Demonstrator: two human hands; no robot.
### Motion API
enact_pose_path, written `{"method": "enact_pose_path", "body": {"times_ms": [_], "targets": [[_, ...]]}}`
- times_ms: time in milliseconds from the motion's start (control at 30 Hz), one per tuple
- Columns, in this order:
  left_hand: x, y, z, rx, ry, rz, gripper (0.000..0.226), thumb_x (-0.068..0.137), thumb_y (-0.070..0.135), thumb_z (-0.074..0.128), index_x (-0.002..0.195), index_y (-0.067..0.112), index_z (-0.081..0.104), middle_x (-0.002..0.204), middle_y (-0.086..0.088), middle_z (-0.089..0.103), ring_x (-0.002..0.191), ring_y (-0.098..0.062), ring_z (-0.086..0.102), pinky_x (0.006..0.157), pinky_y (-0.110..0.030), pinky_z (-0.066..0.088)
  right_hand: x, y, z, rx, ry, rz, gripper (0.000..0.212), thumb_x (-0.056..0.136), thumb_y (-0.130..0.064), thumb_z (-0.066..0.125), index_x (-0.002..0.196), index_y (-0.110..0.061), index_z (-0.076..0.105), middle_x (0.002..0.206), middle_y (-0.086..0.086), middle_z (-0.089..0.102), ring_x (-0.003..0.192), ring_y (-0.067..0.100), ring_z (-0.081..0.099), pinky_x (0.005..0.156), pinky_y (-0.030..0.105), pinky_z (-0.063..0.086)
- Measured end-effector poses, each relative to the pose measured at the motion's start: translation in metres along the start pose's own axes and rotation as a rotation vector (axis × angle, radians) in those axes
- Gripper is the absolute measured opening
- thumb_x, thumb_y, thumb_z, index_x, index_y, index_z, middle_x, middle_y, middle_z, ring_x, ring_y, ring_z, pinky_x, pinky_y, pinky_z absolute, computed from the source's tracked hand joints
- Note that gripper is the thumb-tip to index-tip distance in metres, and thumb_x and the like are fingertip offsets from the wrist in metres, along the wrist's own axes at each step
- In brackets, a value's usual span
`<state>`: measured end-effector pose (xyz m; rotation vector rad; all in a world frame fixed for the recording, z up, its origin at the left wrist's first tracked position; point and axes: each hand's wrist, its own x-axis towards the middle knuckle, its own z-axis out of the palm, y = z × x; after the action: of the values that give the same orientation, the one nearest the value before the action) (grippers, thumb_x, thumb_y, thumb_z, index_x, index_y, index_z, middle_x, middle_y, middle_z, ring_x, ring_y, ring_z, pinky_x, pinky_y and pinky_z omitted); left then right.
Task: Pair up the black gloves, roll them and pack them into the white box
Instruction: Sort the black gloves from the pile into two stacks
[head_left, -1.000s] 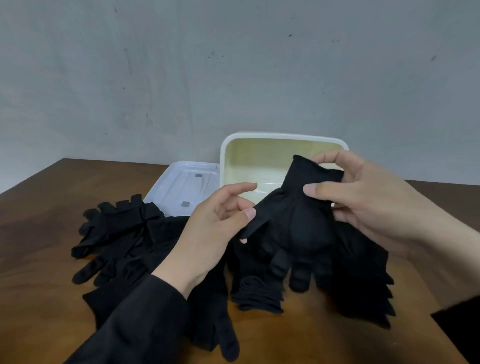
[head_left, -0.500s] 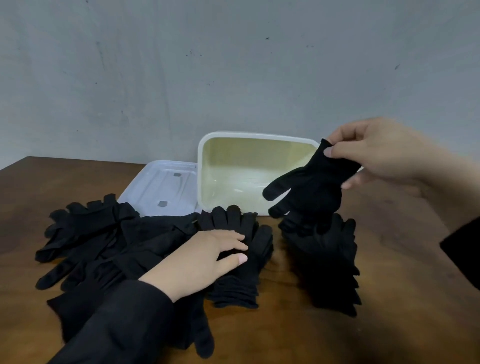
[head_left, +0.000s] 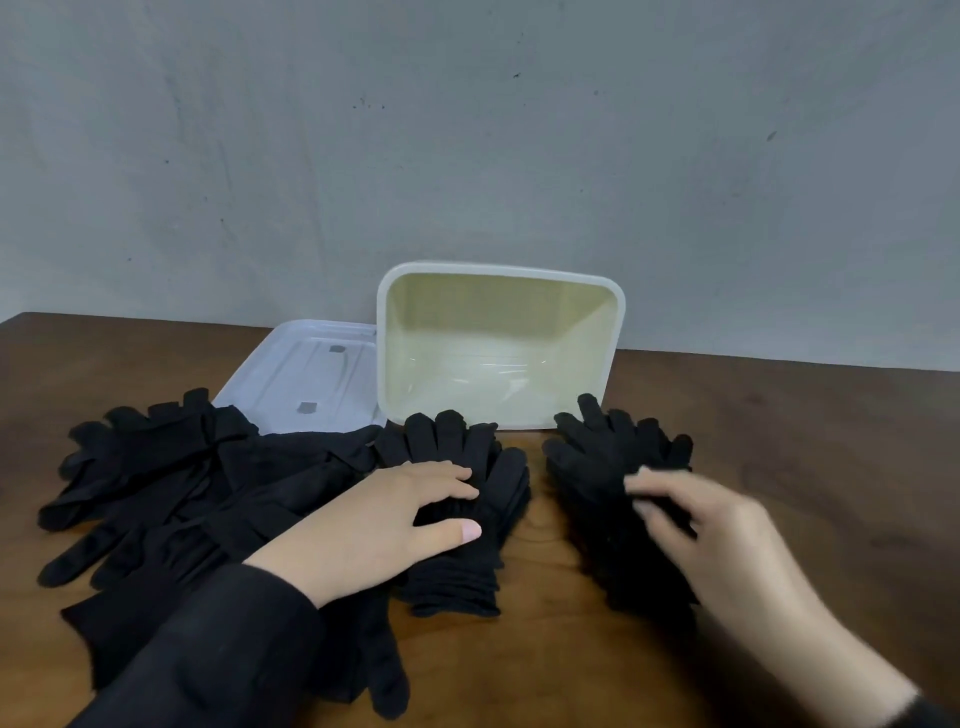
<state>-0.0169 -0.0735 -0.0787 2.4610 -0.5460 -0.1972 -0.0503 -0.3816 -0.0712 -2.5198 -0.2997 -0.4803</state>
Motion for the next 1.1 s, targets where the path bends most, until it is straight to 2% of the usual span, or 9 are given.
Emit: {"method": "enact_pose_path", "body": {"times_ms": [133,267,367,500,667,767,900,1000,1100], "targets": [[0.001,-0.001,0.000,0.001,0.012,0.012,0.044,0.092,0.059,0.054,0.134,0.047,0.053,0.144,0.041,0.032,0.125,0.030,0.016,0.111,-0.013,0.017,-0.021,0.012,0.012,-0.050,-0.026,-0.029,0.027,0.087,-0.022,0.072,0.111,-0.034,0.073,0.124,-0.029,0.061,0.127,-0.017,0.044,0.108,0.005,0.029],[-0.001,-0.003,-0.001,0.032,0.063,0.020,0.038,0.093,0.058,0.053,0.130,0.049,0.056,0.144,0.040,0.035,0.134,0.019,0.024,0.108,-0.013,0.021,-0.020,0.010,0.009,-0.093,0.002,-0.080,0.026,0.089,-0.036,0.059,0.108,-0.031,0.075,0.115,-0.025,0.064,0.115,-0.002,0.058,0.102,0.019,0.041],[-0.002,-0.003,-0.002,0.053,0.079,0.027,0.035,0.095,0.054,0.051,0.129,0.048,0.057,0.144,0.039,0.036,0.132,0.020,0.025,0.106,-0.011,0.020,-0.020,0.009,0.009,-0.110,0.005,-0.131,0.024,0.089,-0.033,0.059,0.106,-0.027,0.075,0.107,-0.023,0.062,0.106,-0.001,0.058,0.095,0.016,0.043],[-0.001,-0.004,-0.001,0.064,0.077,0.026,0.035,0.096,0.054,0.050,0.130,0.048,0.056,0.144,0.039,0.035,0.134,0.016,0.027,0.105,-0.011,0.020,-0.022,0.009,0.010,-0.114,0.023,-0.158,0.022,0.089,-0.028,0.062,0.105,-0.023,0.075,0.103,-0.020,0.060,0.102,0.004,0.059,0.088,0.031,0.051],[-0.001,-0.002,-0.002,0.081,0.080,0.033,0.036,0.097,0.053,0.050,0.131,0.046,0.056,0.145,0.037,0.036,0.131,0.018,0.026,0.108,-0.012,0.020,-0.023,0.006,0.007,-0.121,0.001,-0.165,0.034,0.098,-0.049,0.046,0.104,-0.031,0.074,0.103,-0.026,0.057,0.103,0.003,0.057,0.094,0.031,0.044],[0.001,-0.001,-0.002,0.106,0.115,0.056,0.034,0.096,0.050,0.053,0.128,0.041,0.061,0.140,0.029,0.044,0.129,0.010,0.036,0.114,-0.022,0.026,-0.018,-0.013,0.005,-0.071,0.102,-0.237,0.033,0.098,-0.043,0.045,0.099,-0.029,0.074,0.103,-0.024,0.060,0.102,0.005,0.059,0.094,0.038,0.044],[0.005,-0.004,0.004,0.133,0.208,0.057,0.028,0.094,0.047,0.058,0.118,0.033,0.064,0.118,0.016,0.052,0.112,-0.006,0.047,0.107,-0.037,0.037,-0.003,-0.057,0.027,0.139,0.076,-0.276,0.023,0.101,-0.025,0.051,0.113,-0.025,0.070,0.115,-0.021,0.062,0.114,0.002,0.059,0.100,0.020,0.043],[0.003,-0.005,0.006,0.074,0.230,0.087,0.022,0.100,0.027,0.051,0.117,0.026,0.066,0.114,0.010,0.059,0.107,-0.007,0.054,0.099,-0.034,0.044,0.009,-0.084,0.060,0.288,-0.017,-0.214,0.028,0.096,-0.025,0.054,0.120,-0.030,0.068,0.118,-0.028,0.062,0.118,-0.008,0.054,0.098,0.005,0.037],[-0.008,-0.006,-0.010,-0.007,0.316,0.027,0.029,0.099,0.011,0.046,0.114,0.024,0.067,0.109,0.010,0.064,0.102,-0.004,0.057,0.096,-0.029,0.046,0.013,-0.092,0.089,0.391,-0.112,-0.127,0.028,0.096,-0.029,0.057,0.121,-0.039,0.066,0.121,-0.038,0.058,0.110,-0.021,0.051,0.092,0.000,0.037]]}}
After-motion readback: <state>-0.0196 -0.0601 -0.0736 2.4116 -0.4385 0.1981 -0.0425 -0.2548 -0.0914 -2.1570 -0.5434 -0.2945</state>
